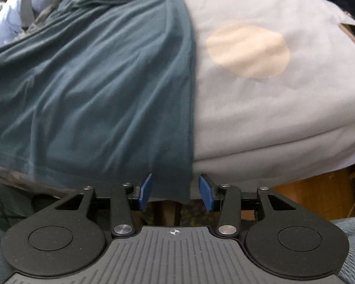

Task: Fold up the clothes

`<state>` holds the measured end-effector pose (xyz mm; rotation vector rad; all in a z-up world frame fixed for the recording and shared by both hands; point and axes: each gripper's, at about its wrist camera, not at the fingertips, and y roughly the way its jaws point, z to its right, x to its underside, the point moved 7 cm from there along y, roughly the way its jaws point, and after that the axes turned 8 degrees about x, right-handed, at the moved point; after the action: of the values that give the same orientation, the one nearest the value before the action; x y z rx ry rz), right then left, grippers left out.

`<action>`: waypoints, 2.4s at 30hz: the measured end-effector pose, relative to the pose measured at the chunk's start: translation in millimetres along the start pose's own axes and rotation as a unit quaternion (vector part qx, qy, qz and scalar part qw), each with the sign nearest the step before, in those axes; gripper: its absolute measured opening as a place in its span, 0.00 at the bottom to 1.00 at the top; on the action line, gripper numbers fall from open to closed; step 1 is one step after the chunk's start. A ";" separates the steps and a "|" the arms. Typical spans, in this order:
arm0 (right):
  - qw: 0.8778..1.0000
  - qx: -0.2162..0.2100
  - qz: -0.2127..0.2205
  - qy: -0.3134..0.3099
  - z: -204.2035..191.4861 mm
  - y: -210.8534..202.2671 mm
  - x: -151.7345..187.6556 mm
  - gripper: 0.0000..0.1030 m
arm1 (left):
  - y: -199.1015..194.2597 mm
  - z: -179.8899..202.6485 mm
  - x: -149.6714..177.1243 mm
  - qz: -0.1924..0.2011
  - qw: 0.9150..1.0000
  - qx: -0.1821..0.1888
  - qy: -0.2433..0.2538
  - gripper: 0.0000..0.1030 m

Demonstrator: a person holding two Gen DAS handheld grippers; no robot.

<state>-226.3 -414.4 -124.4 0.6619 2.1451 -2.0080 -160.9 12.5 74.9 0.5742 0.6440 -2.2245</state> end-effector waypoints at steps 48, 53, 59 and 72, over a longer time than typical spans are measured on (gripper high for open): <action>0.922 0.105 0.038 -0.371 4.2 -259.9 -5.2 0.03 | -79.4 -6.6 56.5 0.005 0.995 0.027 -0.092 0.08; 0.941 0.074 0.071 -0.321 13.5 -249.7 -43.8 0.03 | -68.9 -14.6 29.3 0.027 0.995 0.012 -0.100 0.08; 0.955 0.052 0.144 -0.254 30.6 -252.5 -126.4 0.03 | -42.5 -26.3 -14.0 0.067 0.991 -0.005 -0.117 0.08; 0.951 0.027 0.266 -0.157 35.7 -207.9 -339.1 0.04 | 110.5 -35.7 -140.3 0.119 0.988 -0.031 -0.095 0.08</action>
<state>-12.5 -529.5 192.6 0.7654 1.5318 -1.7370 17.4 41.4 97.8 0.3805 0.5163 -1.9985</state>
